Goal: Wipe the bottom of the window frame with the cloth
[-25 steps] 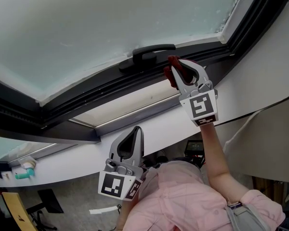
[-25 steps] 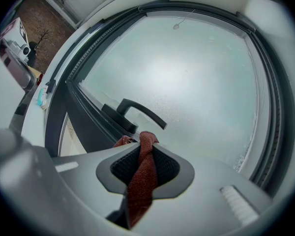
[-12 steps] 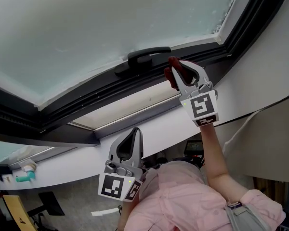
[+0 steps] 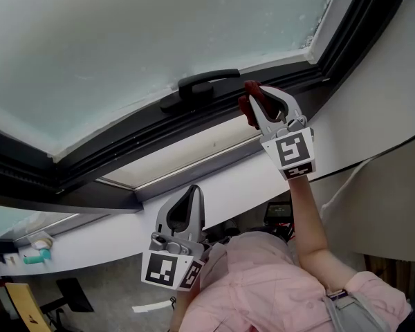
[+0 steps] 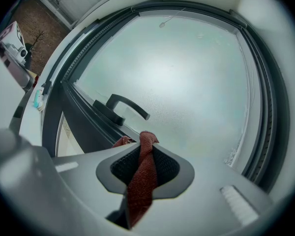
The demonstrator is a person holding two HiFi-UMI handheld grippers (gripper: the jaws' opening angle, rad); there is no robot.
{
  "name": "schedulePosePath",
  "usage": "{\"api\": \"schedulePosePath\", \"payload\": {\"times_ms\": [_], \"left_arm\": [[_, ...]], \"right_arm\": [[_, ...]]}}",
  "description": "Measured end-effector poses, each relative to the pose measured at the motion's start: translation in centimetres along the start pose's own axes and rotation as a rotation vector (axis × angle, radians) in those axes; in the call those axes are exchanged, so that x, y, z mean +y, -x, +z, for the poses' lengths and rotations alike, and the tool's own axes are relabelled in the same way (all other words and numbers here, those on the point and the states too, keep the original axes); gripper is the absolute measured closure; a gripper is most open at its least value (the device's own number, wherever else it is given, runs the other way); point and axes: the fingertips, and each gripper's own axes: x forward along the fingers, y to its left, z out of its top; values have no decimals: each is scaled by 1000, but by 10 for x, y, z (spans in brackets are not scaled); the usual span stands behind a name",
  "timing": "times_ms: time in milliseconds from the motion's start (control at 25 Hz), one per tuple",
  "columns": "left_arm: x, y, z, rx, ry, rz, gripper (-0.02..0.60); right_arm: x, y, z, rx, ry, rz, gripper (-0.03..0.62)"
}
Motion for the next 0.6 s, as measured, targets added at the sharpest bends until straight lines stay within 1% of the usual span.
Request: {"api": "schedulePosePath", "payload": {"times_ms": [600], "left_arm": [[-10, -8, -2, -1, -5, 3, 588]], "right_arm": [[-25, 6, -13, 12, -14, -27, 530]]}}
